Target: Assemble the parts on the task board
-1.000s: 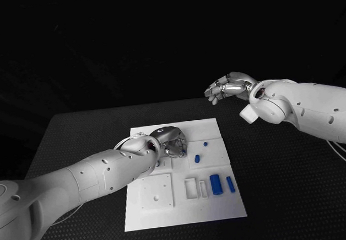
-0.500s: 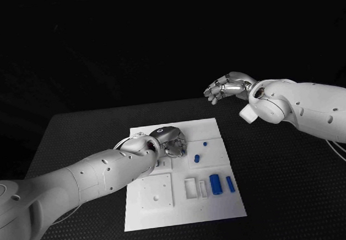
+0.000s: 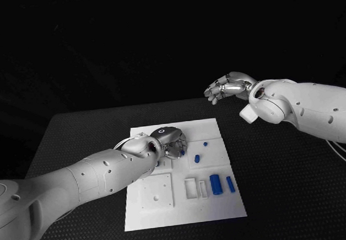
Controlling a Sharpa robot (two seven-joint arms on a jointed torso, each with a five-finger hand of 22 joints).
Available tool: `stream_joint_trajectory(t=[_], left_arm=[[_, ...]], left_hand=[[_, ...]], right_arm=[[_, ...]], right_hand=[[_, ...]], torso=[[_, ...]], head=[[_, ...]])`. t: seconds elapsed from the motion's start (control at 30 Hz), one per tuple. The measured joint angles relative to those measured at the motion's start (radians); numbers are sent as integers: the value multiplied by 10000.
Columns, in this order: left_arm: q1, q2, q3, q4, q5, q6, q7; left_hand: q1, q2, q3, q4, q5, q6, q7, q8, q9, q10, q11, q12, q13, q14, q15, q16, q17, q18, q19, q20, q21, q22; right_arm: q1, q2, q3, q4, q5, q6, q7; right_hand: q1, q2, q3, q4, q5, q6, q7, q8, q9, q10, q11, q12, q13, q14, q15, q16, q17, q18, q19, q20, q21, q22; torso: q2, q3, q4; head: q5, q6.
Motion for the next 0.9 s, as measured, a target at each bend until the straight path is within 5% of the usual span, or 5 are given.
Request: stream_joint_trajectory(t=[0.6,0.9], left_arm=[[-70,-230,17,302,94,-110,13],[-88,-453,381,401,674,160,-26]], left_hand=[[-184,213,88,88,4,288,-111,96,65,191,-188,155,0,140,-140,20,-24,-2,77,-69,0,-11],[-240,265,88,87,3,344,-126,96,65,298,-197,167,39,180,-177,20,-24,-6,113,-102,0,-11]], right_arm=[[0,2,0,-7,-1,0,2],[-1,-13,0,-1,0,0,2]], right_hand=[[0,0,0,0,0,0,0,0,0,35,35,0,0,0,0,0,0,0,0,0,0,-1],[0,0,0,0,0,0,0,0,-9,35,36,0,0,0,0,0,0,-1,0,0,0,-2]], torso=[[2,1,5],[-2,-3,20]], head=[[24,37],[65,69]])
